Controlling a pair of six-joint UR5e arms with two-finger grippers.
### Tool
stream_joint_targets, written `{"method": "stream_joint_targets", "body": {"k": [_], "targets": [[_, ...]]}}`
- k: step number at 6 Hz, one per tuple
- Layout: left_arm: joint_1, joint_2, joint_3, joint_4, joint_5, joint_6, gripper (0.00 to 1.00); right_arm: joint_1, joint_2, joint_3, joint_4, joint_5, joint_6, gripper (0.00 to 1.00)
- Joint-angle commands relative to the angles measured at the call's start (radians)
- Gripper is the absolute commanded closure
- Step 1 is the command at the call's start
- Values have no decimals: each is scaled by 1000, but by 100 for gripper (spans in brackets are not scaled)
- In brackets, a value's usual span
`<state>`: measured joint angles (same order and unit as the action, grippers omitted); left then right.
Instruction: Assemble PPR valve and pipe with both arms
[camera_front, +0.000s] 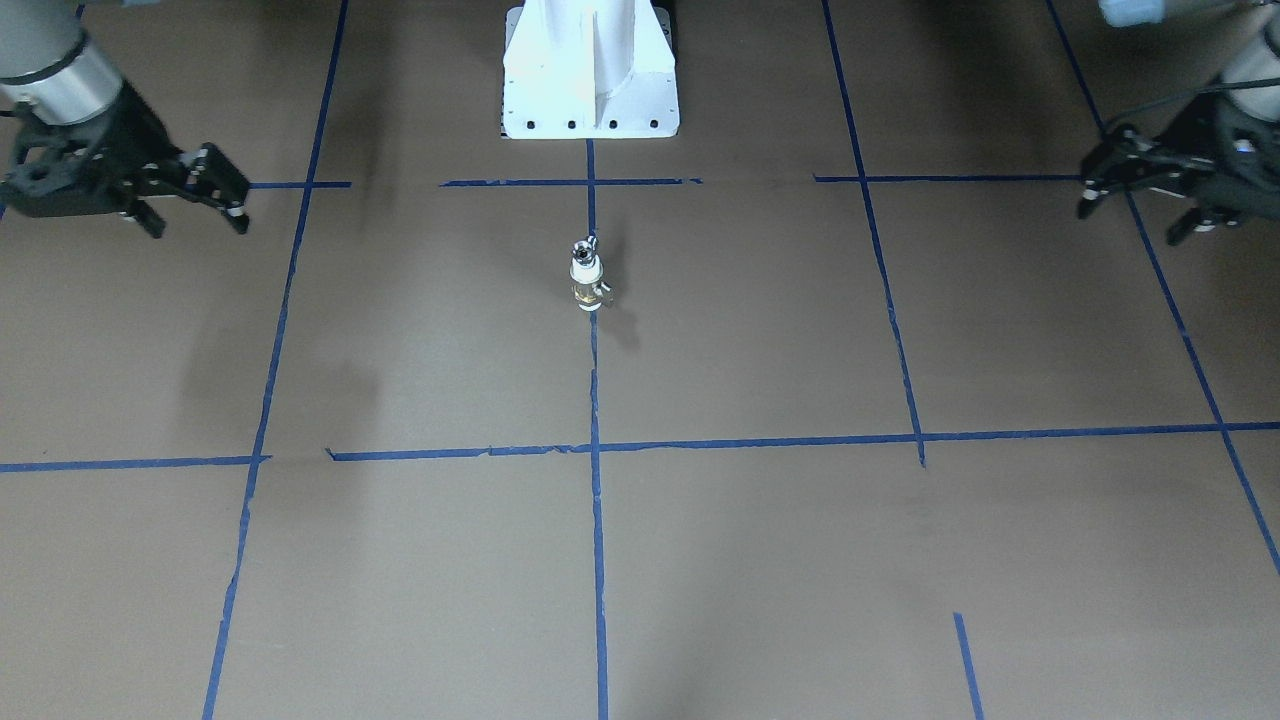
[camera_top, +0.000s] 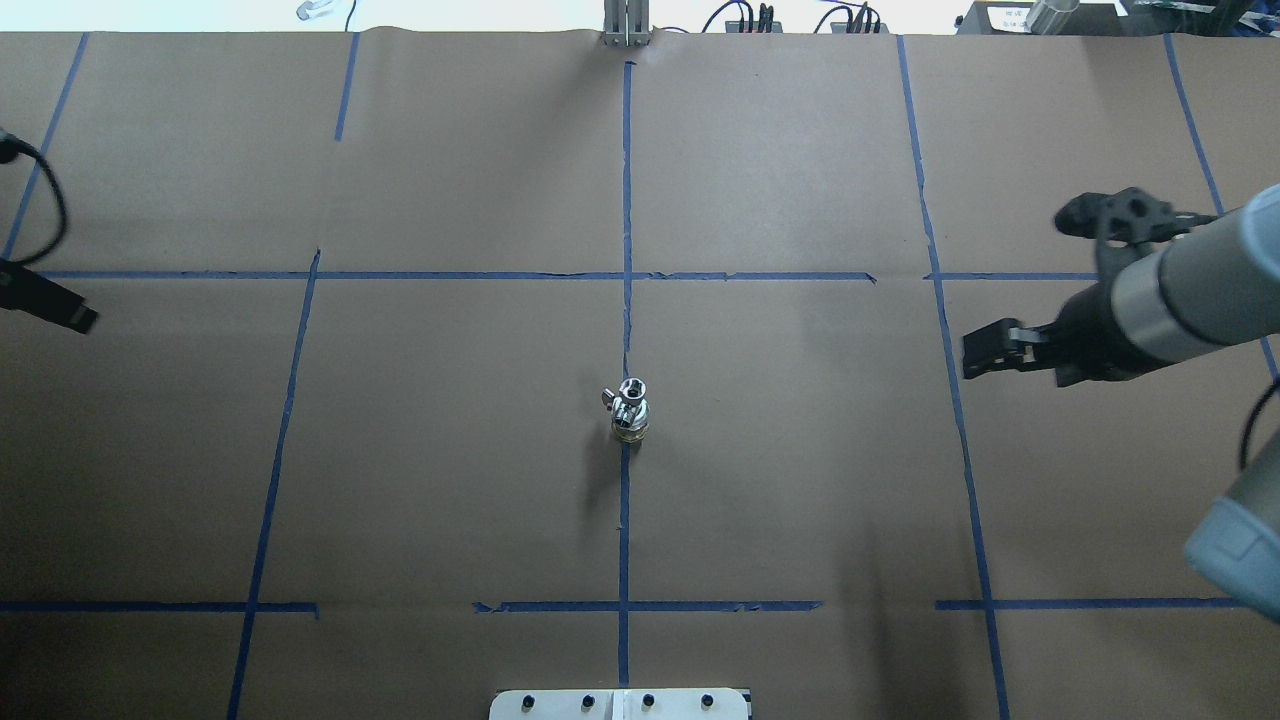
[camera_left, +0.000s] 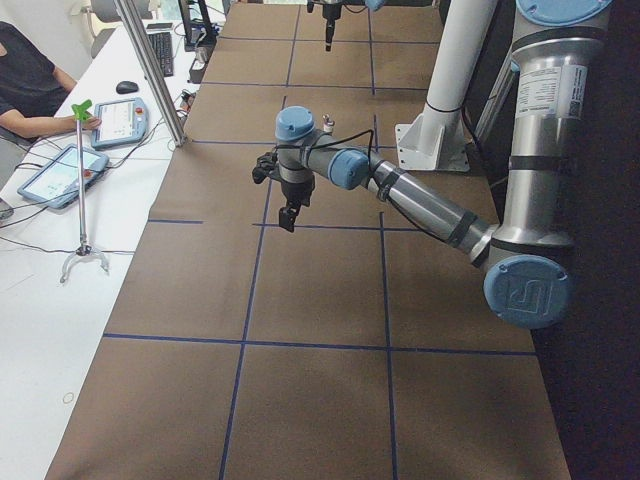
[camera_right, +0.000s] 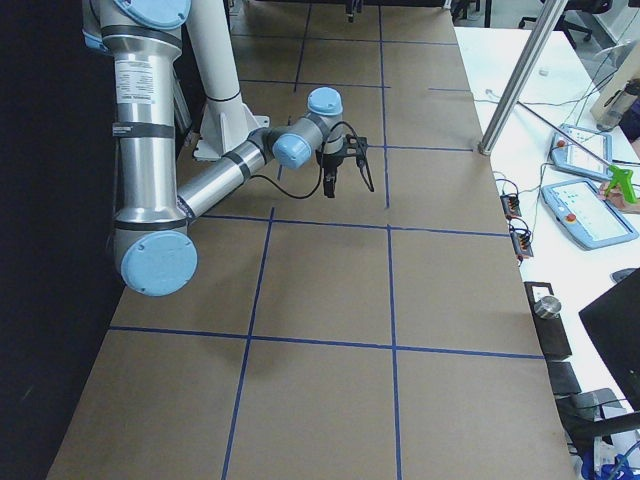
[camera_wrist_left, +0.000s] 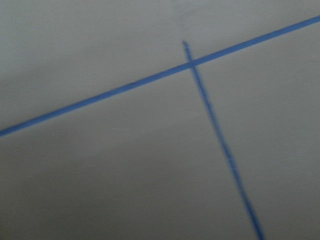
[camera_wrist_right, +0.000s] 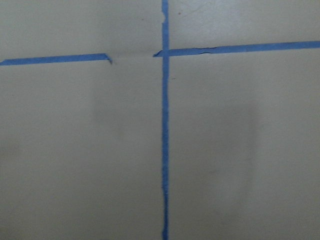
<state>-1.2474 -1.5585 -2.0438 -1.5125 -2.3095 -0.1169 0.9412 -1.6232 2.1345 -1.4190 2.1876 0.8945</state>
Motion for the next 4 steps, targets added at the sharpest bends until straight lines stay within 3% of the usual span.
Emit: {"method": "stream_joint_targets", "body": {"k": [1, 3, 4], "targets": [[-156, 98, 31, -2, -34, 203, 0, 242, -67, -118, 0, 156, -363, 0], [-223, 147, 40, 6, -37, 281, 0, 457, -73, -301, -6, 185, -752, 0], [-262, 146, 69, 74, -39, 334, 0, 535, -86, -327, -70, 220, -882, 0]]}}
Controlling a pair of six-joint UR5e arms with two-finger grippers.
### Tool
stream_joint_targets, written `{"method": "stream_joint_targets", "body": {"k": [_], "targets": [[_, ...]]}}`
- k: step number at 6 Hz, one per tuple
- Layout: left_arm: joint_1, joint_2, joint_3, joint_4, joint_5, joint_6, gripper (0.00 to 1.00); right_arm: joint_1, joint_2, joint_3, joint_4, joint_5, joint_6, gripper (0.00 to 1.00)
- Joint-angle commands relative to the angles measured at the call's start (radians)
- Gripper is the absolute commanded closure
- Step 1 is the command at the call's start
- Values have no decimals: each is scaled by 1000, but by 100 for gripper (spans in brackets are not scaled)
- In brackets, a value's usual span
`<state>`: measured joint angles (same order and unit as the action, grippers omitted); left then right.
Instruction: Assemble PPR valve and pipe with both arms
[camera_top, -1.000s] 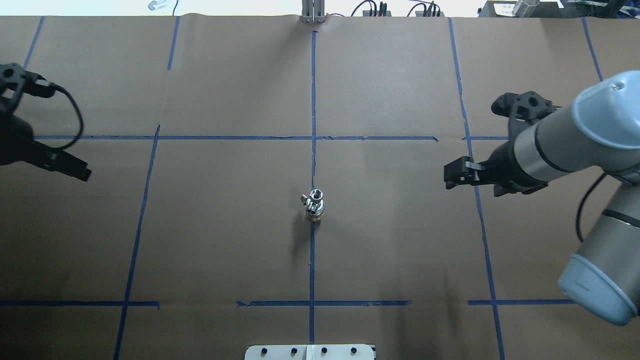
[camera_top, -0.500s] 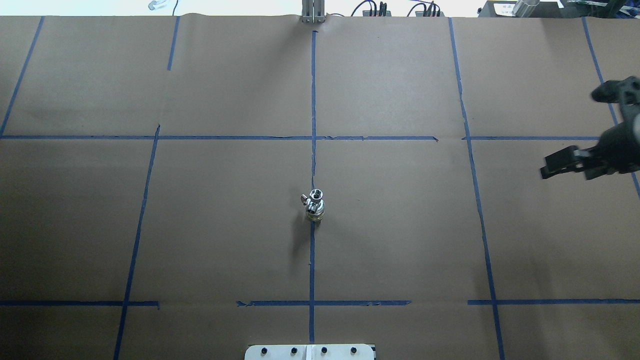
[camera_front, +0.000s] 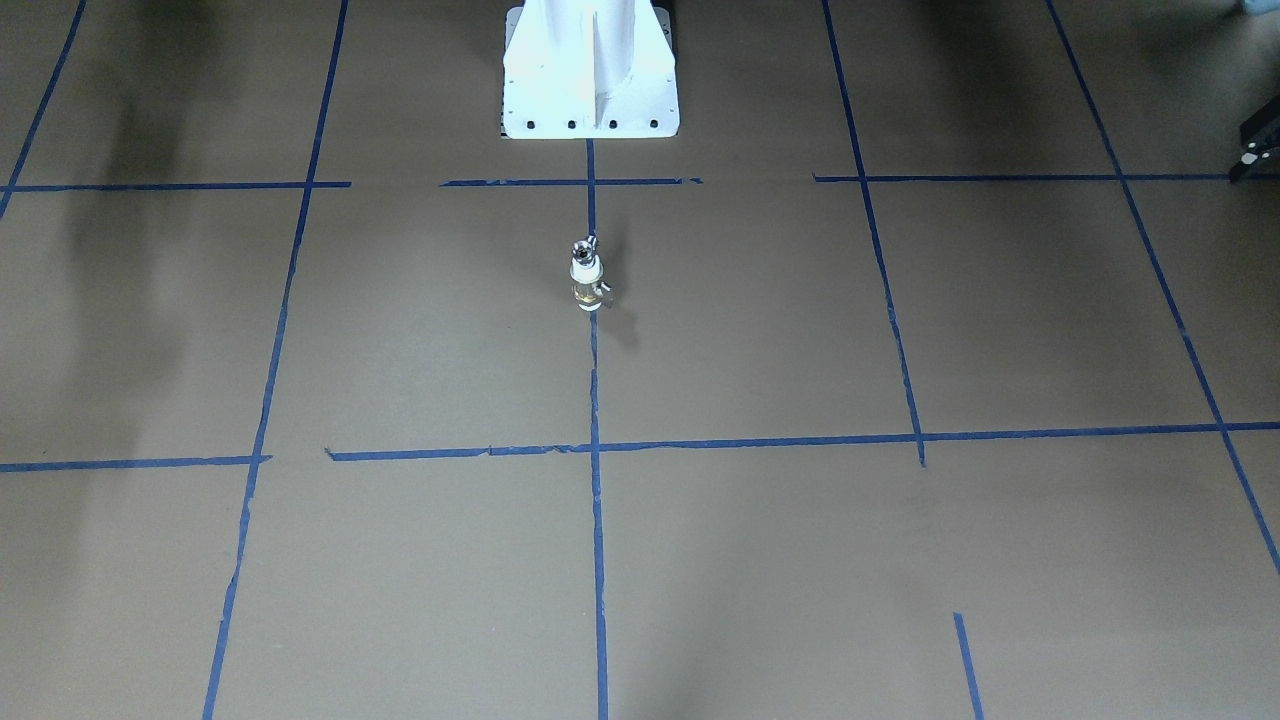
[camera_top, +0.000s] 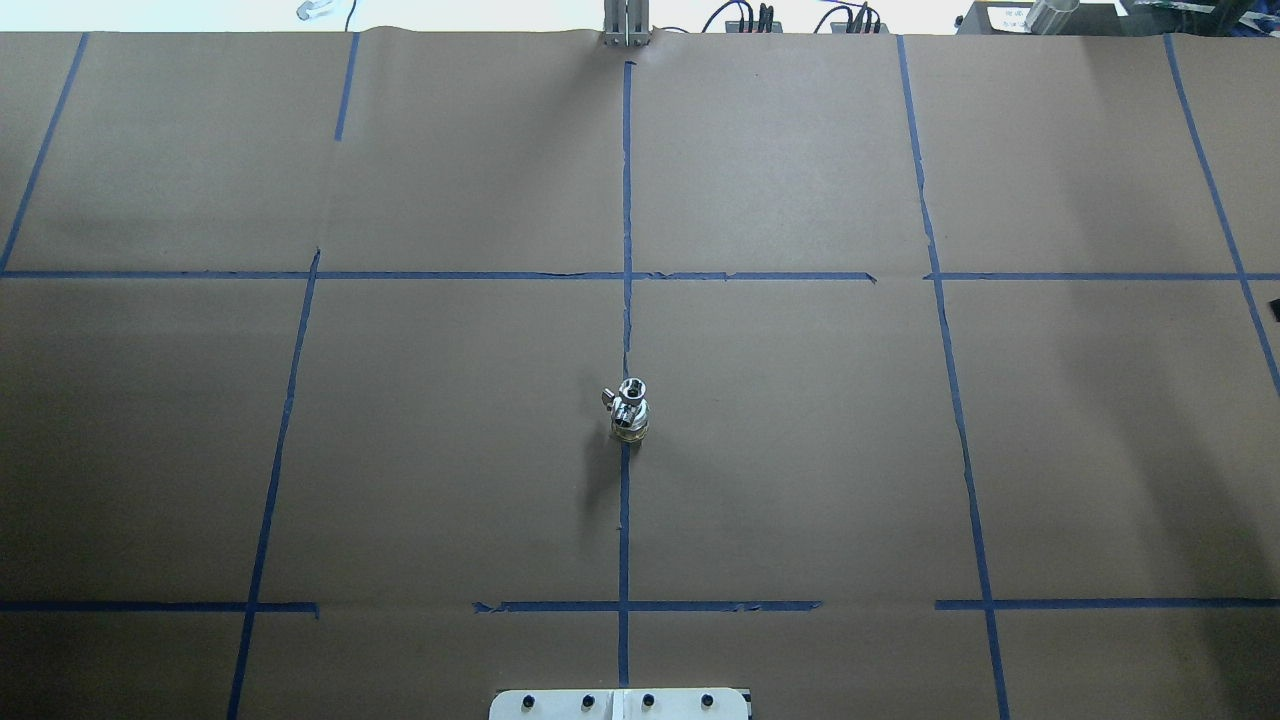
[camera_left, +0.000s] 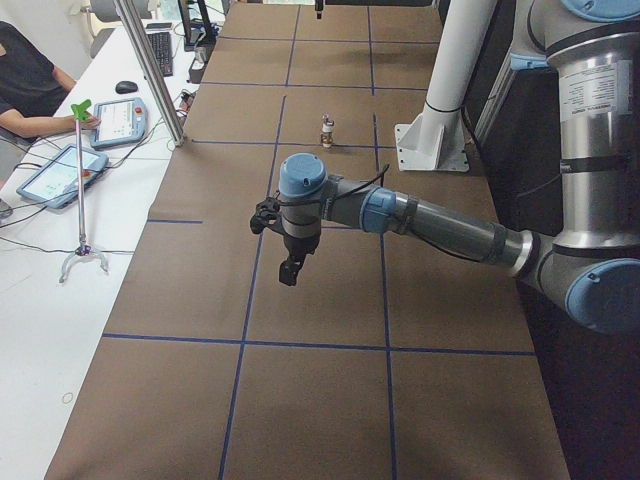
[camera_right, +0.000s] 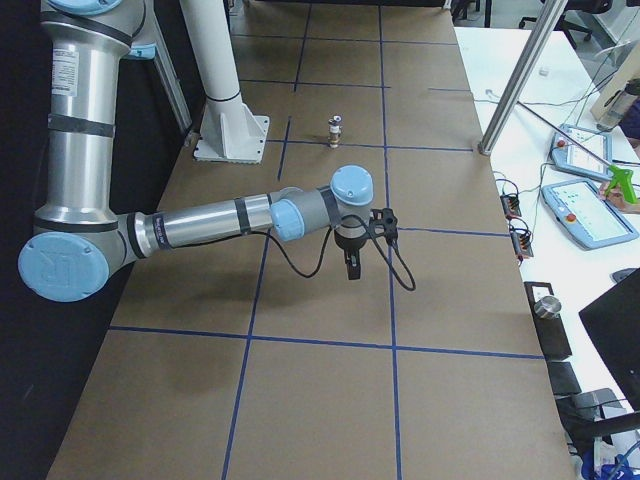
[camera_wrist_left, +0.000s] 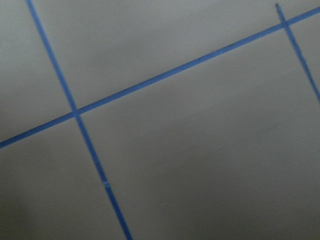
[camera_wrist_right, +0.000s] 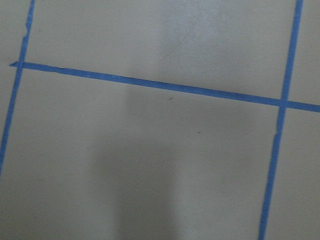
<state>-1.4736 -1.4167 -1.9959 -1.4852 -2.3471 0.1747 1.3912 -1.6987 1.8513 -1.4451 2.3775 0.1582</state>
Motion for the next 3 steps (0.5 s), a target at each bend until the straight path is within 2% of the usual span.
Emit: {"method": "stream_joint_targets", "body": {"k": [1, 2, 3], "targets": [[-53, 5, 73, 84, -1, 69, 0, 139, -24, -18, -143, 31, -252, 0], [-63, 40, 89, 88, -1, 71, 0, 134, -21, -3, -199, 23, -296, 0], [-65, 50, 94, 92, -9, 60, 0, 135, -24, 11, -205, 25, -301, 0]]}}
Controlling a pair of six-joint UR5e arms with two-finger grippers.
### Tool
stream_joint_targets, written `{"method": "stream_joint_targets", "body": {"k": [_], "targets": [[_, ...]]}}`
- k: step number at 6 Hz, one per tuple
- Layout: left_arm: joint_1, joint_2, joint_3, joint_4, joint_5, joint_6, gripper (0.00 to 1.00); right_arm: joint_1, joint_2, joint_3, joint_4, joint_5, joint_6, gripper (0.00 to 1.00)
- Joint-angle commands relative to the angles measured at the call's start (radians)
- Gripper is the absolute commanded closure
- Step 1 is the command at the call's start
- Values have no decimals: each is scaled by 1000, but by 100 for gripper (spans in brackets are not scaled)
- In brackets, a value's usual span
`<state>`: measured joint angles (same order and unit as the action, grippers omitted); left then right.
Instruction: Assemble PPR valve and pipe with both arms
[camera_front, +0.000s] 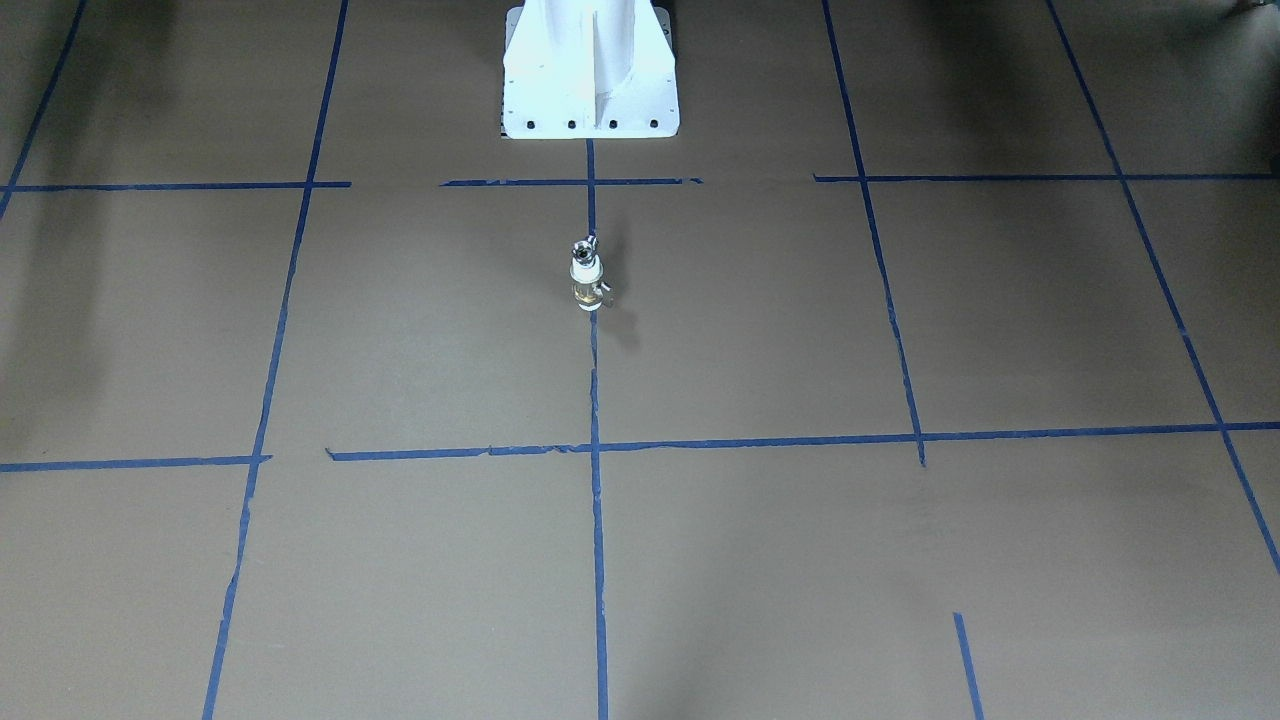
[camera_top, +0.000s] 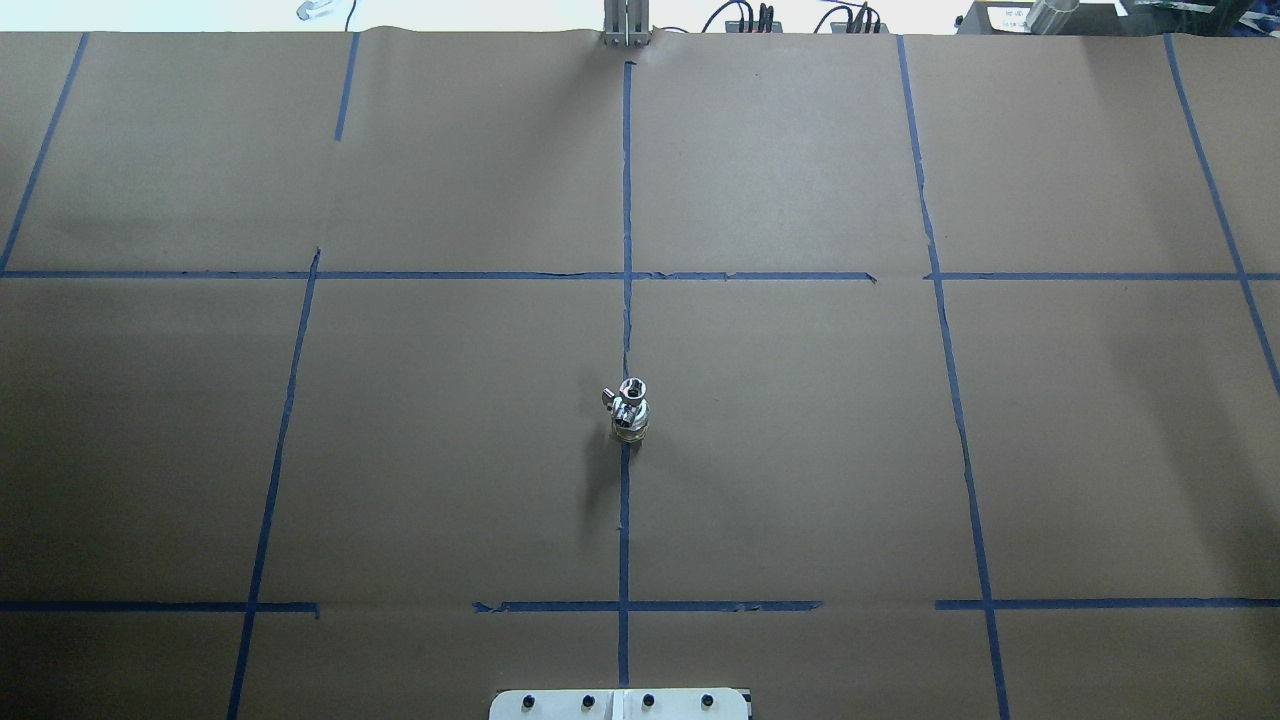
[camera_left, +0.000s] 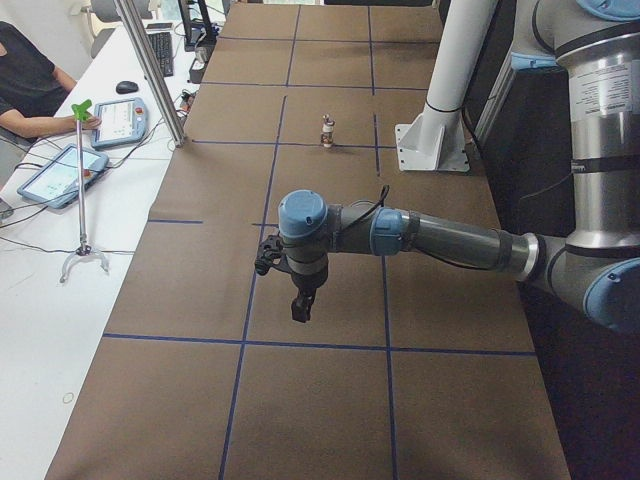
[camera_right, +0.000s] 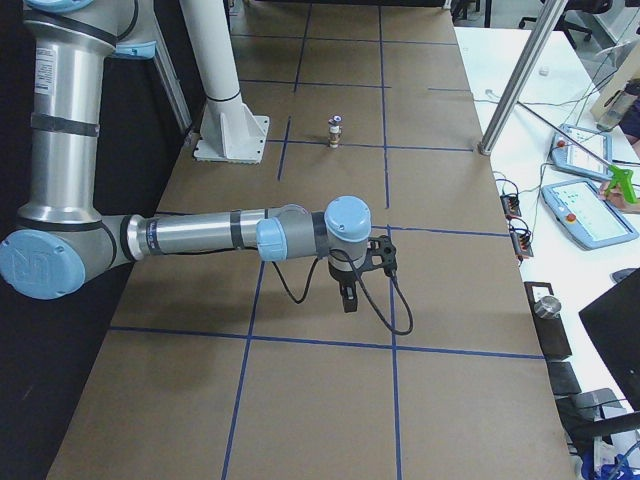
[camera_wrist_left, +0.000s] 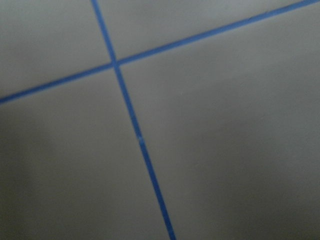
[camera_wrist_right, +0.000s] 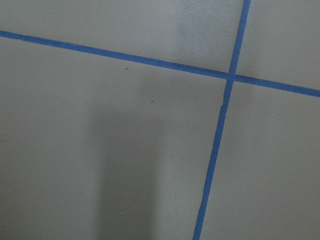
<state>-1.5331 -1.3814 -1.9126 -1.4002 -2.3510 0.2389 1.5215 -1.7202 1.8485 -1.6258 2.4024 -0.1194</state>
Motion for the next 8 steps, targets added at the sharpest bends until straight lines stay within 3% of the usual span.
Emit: {"method": "stream_joint_targets", "body": {"k": [1, 6, 8], "targets": [[-2, -2, 42, 7, -33, -9, 0, 3, -2, 6, -25, -14, -23, 0], [-2, 1, 37, -5, -33, -59, 0, -18, -15, 1, -17, -31, -28, 0], [-2, 70, -38, -6, -27, -44, 0, -76, -16, 49, -11, -19, -31, 0]]}}
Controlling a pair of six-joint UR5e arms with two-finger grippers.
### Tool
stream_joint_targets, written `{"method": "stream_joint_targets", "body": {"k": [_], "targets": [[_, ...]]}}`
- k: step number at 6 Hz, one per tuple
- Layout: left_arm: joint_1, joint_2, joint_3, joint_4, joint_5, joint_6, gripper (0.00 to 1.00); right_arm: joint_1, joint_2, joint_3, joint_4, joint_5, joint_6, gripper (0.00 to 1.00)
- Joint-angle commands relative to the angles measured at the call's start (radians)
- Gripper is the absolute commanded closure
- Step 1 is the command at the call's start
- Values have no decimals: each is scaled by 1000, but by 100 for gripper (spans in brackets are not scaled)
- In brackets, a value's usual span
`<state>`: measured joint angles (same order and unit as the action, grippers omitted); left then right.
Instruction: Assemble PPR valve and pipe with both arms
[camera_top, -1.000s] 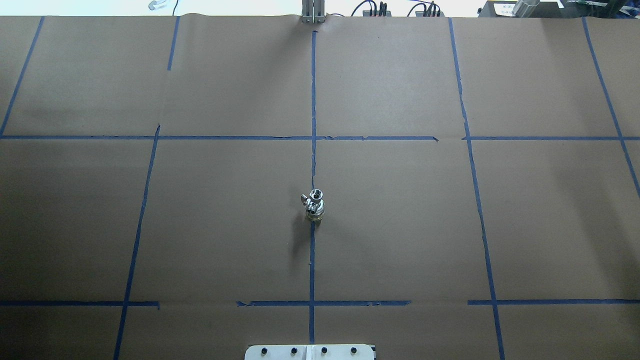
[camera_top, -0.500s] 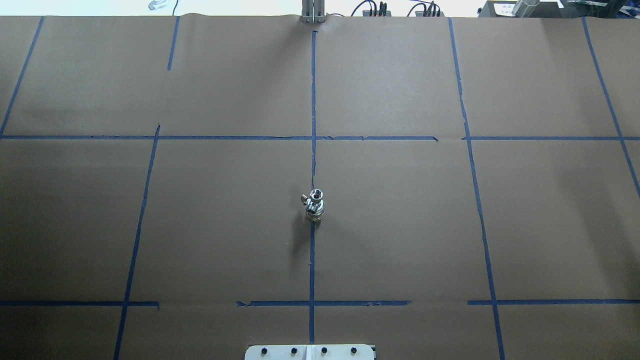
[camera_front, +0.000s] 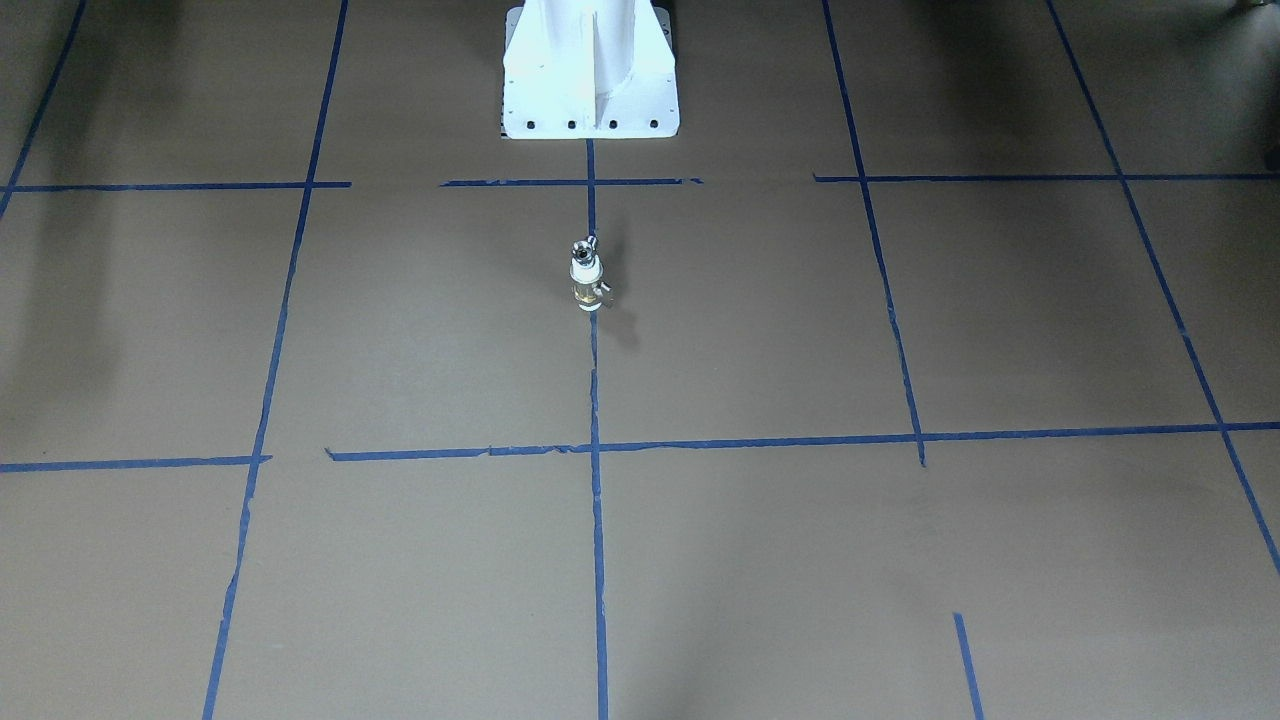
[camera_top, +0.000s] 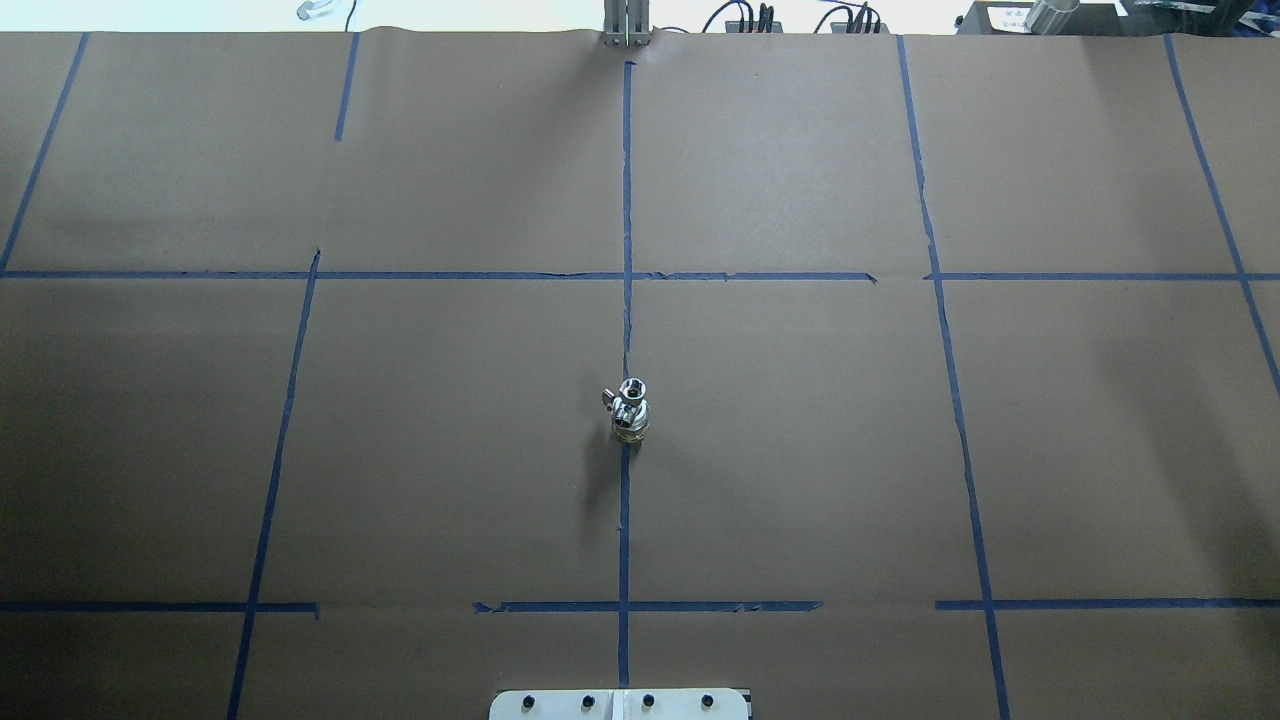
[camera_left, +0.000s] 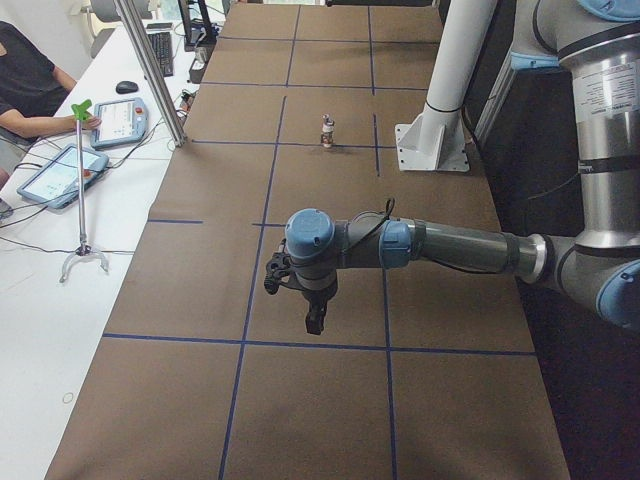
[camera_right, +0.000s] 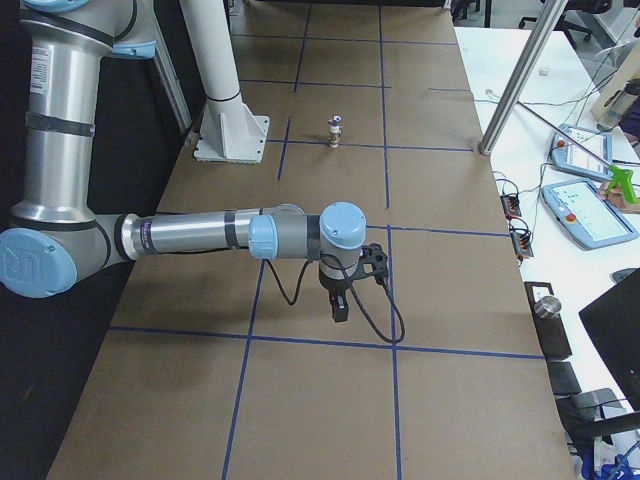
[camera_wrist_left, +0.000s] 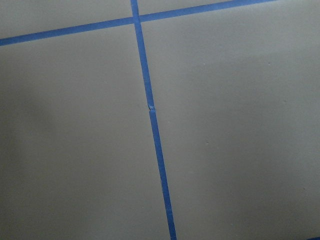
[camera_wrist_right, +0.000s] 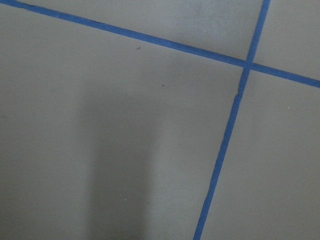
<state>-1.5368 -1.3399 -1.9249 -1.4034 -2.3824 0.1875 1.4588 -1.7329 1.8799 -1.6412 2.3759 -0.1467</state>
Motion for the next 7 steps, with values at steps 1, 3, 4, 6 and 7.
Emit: {"method": "stream_joint_targets", "body": {"k": [1, 3, 4, 6, 7], "targets": [[0, 48, -40, 7, 11, 9, 0, -14, -2, 68, -6, 0, -1, 0], [0, 74, -20, 9, 9, 6, 0, -11, -126, 143, -6, 5, 15, 0], [0, 74, -13, 7, 12, 4, 0, 3, -157, 143, 4, 8, 15, 0], [1, 41, -46, 4, 5, 7, 0, 9, -136, 125, 3, 17, 12, 0], [1, 36, -65, 9, 5, 9, 0, 17, -135, 131, 4, 16, 12, 0]]}}
